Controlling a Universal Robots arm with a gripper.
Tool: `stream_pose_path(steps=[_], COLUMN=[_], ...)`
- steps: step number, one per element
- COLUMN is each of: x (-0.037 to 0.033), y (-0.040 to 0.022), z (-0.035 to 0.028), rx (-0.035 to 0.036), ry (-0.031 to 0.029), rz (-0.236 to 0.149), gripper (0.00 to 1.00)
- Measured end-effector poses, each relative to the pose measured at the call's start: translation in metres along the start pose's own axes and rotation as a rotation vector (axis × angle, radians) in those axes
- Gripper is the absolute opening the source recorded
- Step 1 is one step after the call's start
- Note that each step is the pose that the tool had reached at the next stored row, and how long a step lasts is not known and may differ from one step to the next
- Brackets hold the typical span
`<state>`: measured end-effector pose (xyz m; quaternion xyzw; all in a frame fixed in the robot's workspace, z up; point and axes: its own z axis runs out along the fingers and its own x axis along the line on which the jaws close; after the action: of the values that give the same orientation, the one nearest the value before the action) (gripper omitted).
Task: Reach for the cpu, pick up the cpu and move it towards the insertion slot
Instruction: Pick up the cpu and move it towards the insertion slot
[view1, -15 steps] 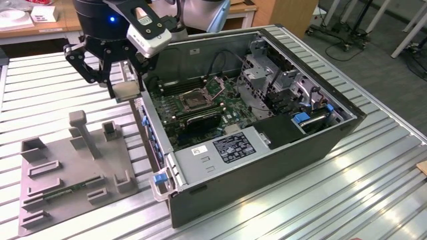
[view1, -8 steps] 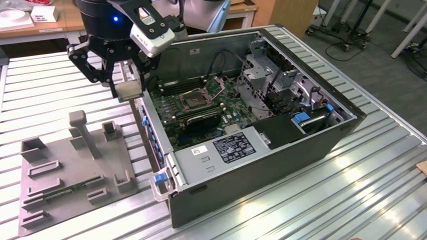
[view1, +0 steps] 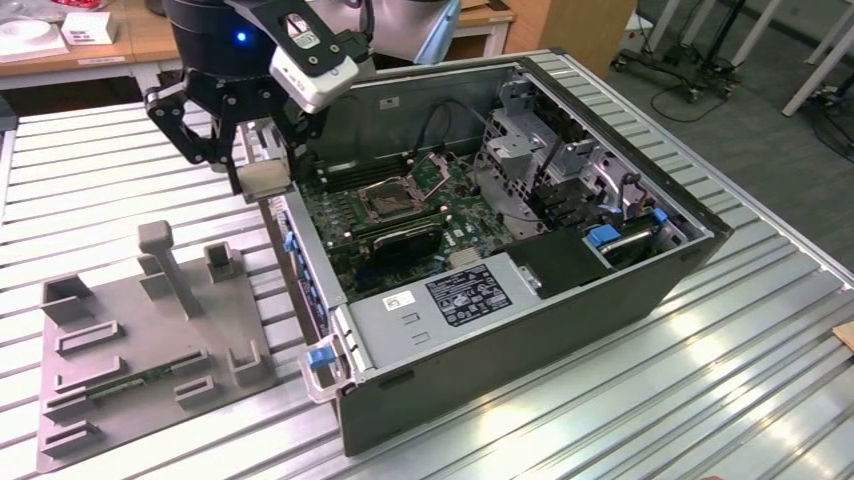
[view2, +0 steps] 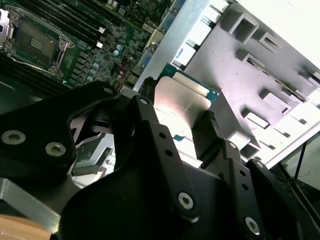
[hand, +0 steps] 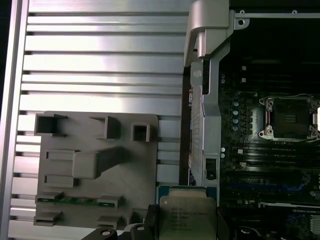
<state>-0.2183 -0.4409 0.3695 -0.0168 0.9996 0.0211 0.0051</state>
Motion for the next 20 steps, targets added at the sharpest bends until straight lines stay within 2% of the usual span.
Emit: stream_pose_path(steps=[10,20], x=[-0.0088,-0.0208], y=[-0.0003,-0.0007], z=[0.0001,0.0003], rx=[0.0,-0.0001], ry=[0.0,0.0], rz=[0.0,0.0], gripper=[0.54,0.54])
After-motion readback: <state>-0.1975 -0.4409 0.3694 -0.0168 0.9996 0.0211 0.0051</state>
